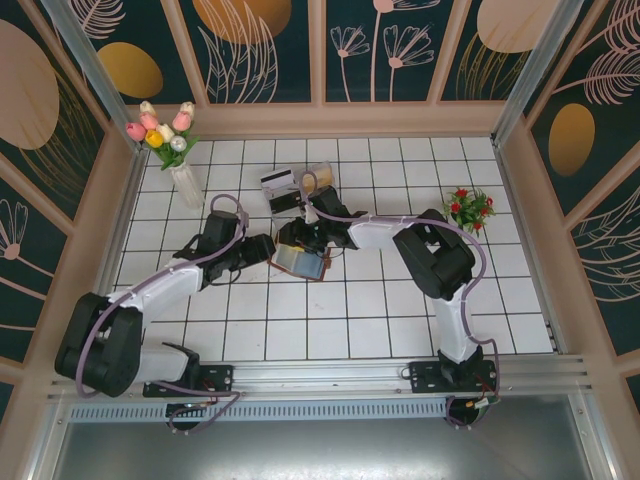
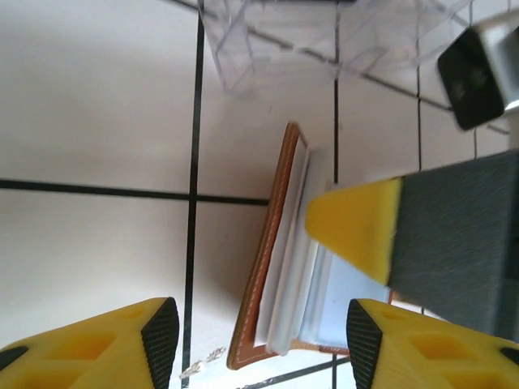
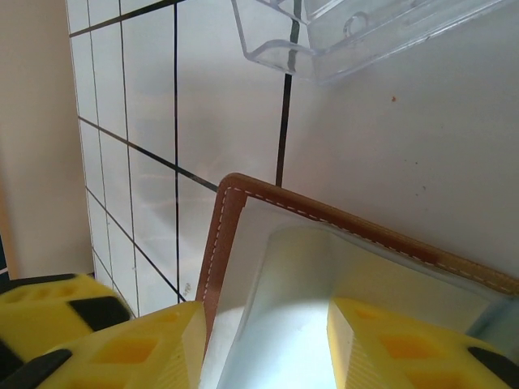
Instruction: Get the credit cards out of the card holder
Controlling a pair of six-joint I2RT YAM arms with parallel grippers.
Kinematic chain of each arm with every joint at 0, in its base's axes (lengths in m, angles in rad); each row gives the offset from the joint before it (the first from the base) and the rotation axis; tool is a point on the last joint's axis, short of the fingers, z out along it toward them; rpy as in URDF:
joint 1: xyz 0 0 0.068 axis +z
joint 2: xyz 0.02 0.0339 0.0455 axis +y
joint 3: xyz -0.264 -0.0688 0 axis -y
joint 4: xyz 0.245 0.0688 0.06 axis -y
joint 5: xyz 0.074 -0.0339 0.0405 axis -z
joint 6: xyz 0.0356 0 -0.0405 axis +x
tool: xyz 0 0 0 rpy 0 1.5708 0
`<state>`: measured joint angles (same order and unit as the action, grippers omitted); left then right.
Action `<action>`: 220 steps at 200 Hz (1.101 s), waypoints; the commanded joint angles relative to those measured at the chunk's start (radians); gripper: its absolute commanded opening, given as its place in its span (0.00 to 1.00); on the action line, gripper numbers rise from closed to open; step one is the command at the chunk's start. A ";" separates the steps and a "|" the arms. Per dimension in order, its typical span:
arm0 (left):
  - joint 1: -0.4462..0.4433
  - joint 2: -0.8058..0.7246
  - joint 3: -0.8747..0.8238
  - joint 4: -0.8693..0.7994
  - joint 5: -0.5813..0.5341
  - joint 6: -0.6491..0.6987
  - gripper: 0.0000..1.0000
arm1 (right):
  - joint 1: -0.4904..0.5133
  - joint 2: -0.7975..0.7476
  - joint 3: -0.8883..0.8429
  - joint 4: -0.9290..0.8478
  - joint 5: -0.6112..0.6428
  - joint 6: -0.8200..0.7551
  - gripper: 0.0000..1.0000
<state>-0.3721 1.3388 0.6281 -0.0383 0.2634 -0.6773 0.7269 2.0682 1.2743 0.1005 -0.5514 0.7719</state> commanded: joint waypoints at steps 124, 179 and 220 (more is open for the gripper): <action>-0.001 0.186 0.009 0.138 0.196 0.067 0.29 | -0.024 -0.057 0.016 -0.026 -0.004 0.004 0.42; -0.001 0.180 0.012 0.142 0.191 0.063 0.10 | -0.032 -0.210 -0.116 -0.083 0.105 0.006 0.43; -0.010 0.140 -0.027 0.178 0.167 0.008 0.02 | -0.017 -0.286 -0.203 -0.148 0.192 0.035 0.41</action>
<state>-0.3725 1.5162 0.6243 0.0959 0.4561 -0.6308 0.6991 1.8236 1.1091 0.0315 -0.4351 0.7879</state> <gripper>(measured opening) 0.094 0.408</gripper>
